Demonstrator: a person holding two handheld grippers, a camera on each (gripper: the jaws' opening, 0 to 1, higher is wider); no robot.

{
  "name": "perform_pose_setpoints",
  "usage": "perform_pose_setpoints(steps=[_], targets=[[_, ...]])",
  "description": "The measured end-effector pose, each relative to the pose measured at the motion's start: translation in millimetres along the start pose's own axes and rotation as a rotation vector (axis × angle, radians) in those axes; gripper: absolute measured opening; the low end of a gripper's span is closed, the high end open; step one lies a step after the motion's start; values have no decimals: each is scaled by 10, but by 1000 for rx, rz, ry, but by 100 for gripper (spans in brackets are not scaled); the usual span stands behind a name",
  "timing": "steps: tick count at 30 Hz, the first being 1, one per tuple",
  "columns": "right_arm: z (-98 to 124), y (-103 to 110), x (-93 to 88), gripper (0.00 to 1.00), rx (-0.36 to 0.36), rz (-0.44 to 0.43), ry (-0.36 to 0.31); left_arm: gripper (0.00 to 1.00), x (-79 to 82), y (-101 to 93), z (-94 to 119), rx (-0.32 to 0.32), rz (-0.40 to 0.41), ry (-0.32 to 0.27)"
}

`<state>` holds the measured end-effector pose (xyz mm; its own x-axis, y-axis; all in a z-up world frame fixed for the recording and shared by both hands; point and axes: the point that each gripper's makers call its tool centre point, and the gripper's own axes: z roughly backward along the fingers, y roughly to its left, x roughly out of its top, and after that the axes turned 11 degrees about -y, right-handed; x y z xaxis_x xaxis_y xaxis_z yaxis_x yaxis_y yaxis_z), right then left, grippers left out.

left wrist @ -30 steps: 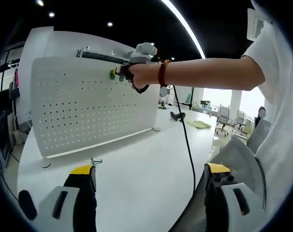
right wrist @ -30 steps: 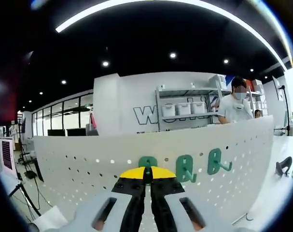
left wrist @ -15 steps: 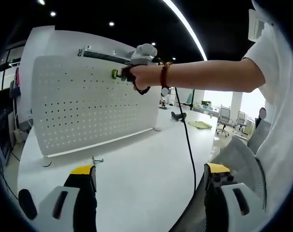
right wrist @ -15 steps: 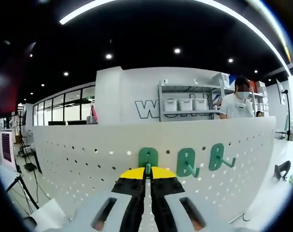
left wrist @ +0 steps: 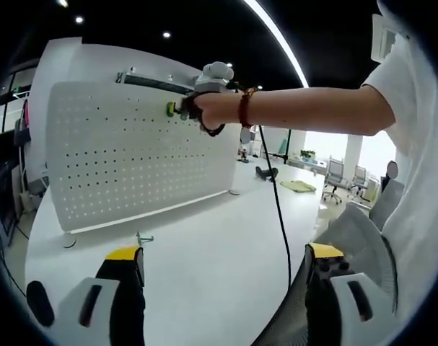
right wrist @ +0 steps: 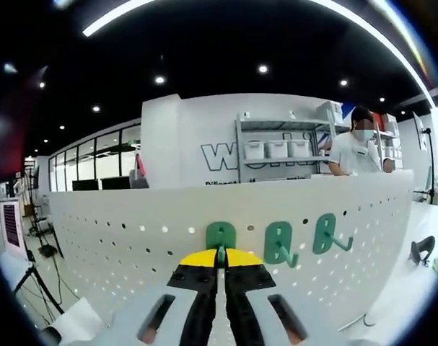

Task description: Insert the hook assembly into the mounting plate slot until the hook locks in place.

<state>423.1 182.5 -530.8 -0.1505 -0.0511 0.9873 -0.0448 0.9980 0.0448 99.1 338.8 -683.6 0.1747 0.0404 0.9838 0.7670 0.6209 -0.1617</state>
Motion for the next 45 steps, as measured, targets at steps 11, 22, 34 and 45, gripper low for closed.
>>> perform_pose_setpoints(steps=[11, 22, 34, 45], targets=[[4, -36, 7, 0, 11, -95, -36, 94, -7, -10, 8, 0, 5, -1], [0, -25, 42, 0, 3, -8, -57, 94, -10, -19, -14, -4, 12, -4], [-15, -2, -53, 0, -11, 87, -81, 94, -4, 37, 41, 16, 17, -9], [18, -9, -56, 1, 7, 23, -73, 94, 6, 14, 6, 8, 21, -14]])
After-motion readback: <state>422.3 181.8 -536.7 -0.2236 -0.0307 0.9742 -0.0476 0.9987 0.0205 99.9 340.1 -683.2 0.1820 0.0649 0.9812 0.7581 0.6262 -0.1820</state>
